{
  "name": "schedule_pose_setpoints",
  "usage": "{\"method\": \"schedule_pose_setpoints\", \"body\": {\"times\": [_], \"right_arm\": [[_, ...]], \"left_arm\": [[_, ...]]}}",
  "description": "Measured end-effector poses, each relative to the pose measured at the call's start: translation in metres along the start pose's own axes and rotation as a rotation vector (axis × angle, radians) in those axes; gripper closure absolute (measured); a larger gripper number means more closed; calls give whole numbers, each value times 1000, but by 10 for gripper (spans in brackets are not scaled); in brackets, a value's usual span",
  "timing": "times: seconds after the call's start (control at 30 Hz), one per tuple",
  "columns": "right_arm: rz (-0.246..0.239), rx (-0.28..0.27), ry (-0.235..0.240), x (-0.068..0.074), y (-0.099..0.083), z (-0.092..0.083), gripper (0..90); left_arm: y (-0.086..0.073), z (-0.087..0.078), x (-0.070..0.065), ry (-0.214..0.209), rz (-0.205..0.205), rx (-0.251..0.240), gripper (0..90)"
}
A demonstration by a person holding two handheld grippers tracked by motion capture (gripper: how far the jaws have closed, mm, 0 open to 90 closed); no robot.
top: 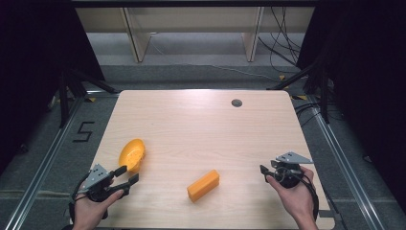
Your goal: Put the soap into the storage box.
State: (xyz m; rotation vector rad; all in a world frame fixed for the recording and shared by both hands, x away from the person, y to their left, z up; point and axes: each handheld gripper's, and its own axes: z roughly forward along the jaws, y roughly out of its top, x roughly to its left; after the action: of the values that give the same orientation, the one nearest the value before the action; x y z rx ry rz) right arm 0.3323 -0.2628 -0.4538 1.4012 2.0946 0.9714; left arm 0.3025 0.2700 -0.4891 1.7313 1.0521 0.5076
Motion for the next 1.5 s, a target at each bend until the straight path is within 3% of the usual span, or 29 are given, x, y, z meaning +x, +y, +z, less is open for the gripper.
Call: {"method": "schedule_pose_setpoints", "body": {"times": [0.1, 0.13, 0.17, 0.2, 0.3, 0.37, 0.4, 0.43, 0.5, 0.53, 0.57, 0.6, 0.67, 0.7, 0.83, 0.87, 0.9, 0.97, 1.03, 1.07, 1.1, 1.17, 1.2, 1.23, 1.3, 1.37, 1.4, 1.43, 1.5], "right_arm": [[45, 34, 3, 2, 0, -2, 514], [41, 34, 1, 2, -1, -1, 512], [-16, 8, -6, -2, -1, 2, 511], [3, 26, -10, -1, 0, 0, 509], [-22, 26, -4, 1, -1, 2, 509], [-11, 23, 3, 4, 0, 3, 509], [-10, 28, 3, 4, 0, 4, 508], [-42, 35, -3, 3, 0, 4, 507], [-17, 53, 4, 5, 0, 4, 501], [-17, 53, 4, 5, 0, 4, 501], [-23, 54, 8, 5, 0, 5, 497], [-32, 59, 10, 5, 0, 5, 497], [-30, 59, 11, 5, 0, 5, 495], [-55, 49, 12, 3, -1, 7, 493], [-34, 62, 14, 5, 0, 6, 491], [-23, 70, 7, 6, -1, 5, 491], [-20, 72, 7, 6, -1, 5, 490], [-24, 73, 7, 6, -1, 5, 489], [-34, 69, 15, 5, 0, 6, 488], [-73, 57, 8, 3, -1, 7, 488], [-21, 80, 17, 6, -1, 6, 487], [-40, 73, 17, 5, -1, 7, 487], [-20, 81, 17, 7, -1, 6, 486], [-55, 70, 10, 5, 0, 7, 486], [-56, 70, 11, 5, 0, 7, 485], [-46, 71, 10, 6, 0, 7, 484], [-16, 80, 17, 8, -1, 6, 484], [-39, 73, 15, 6, 0, 7, 484], [-27, 80, 15, 7, 0, 7, 483]], "left_arm": [[2, 2, -4, -23, 13, 25, 381], [5, 4, -8, -43, 34, 50, 385], [8, 5, -10, -51, 54, 59, 386], [10, 6, -12, -66, 61, 62, 385], [18, 8, -17, -82, 64, 101, 385], [23, 11, -20, -111, 52, 125, 388], [26, 12, -20, -126, 59, 158, 388], [28, 14, -22, -134, 63, 199, 387], [33, 18, -26, -149, 76, 304, 386], [33, 18, -26, -149, 76, 304, 385], [39, 23, -31, -147, 108, 371, 385], [42, 24, -35, -163, 123, 407, 384], [45, 26, -40, -169, 131, 421, 384], [52, 30, -47, -197, 171, 462, 379], [59, 37, -58, -226, 215, 485, 374], [64, 43, -65, -258, 247, 516, 373], [65, 47, -69, -270, 242, 534, 371], [70, 52, -74, -309, 301, 595, 368], [71, 57, -83, -319, 298, 612, 363], [72, 60, -86, -323, 302, 608, 363], [73, 63, -90, -327, 301, 603, 364], [74, 67, -97, -329, 277, 607, 364], [75, 70, -99, -340, 296, 618, 364], [75, 70, -99, -340, 296, 618, 364], [80, 76, -105, -348, 299, 624, 364], [82, 80, -109, -353, 293, 620, 363], [84, 82, -110, -359, 303, 631, 363], [85, 84, -112, -361, 300, 636, 362], [86, 89, -116, -365, 306, 644, 362]]}}
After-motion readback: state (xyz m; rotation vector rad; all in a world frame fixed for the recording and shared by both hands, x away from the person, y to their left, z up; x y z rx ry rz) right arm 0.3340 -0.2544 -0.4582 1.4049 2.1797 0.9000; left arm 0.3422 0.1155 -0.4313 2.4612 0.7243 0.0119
